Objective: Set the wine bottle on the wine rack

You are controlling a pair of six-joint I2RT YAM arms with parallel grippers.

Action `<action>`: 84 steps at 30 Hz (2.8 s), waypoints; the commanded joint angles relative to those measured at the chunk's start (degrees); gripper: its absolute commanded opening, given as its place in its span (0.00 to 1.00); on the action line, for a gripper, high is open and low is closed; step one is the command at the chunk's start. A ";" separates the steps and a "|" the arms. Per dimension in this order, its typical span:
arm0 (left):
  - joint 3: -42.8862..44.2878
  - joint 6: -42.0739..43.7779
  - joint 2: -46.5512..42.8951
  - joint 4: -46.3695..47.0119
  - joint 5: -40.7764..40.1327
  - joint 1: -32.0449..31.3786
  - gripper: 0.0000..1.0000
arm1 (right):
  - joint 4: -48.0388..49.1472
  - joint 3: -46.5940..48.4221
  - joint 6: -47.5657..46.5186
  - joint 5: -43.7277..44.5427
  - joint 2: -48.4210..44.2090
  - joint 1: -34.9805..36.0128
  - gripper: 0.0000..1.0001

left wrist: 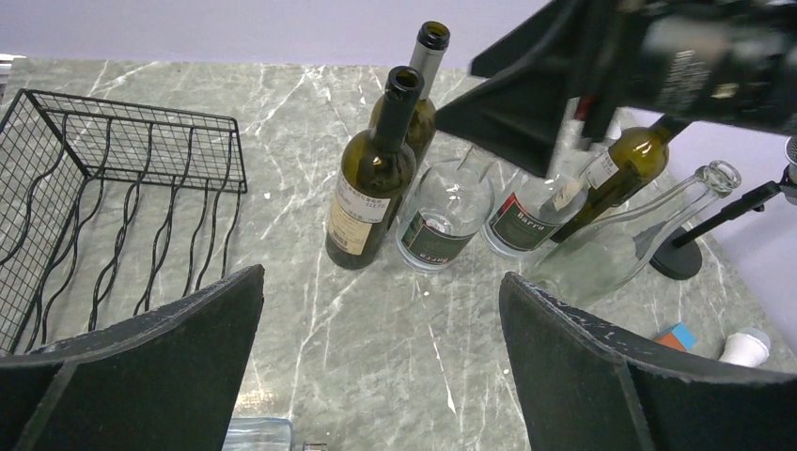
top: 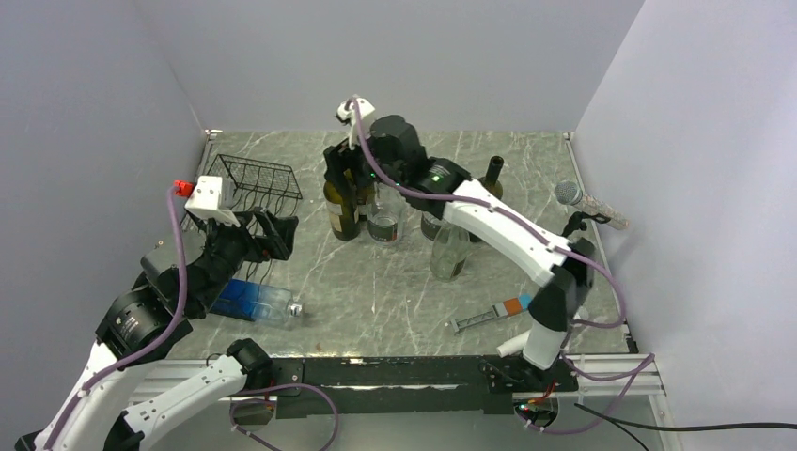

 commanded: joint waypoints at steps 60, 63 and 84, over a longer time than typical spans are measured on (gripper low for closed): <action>-15.90 -1.09 -4.99 15.59 15.18 0.07 0.99 | -4.66 5.41 2.64 -7.23 -6.58 1.07 0.00; -17.26 -0.82 -4.84 17.40 18.97 0.02 0.99 | -6.09 5.20 3.08 -7.97 -8.64 1.07 0.00; -27.22 3.05 -1.08 28.94 37.87 0.08 0.99 | -8.10 2.72 8.55 -18.60 -18.46 1.08 0.00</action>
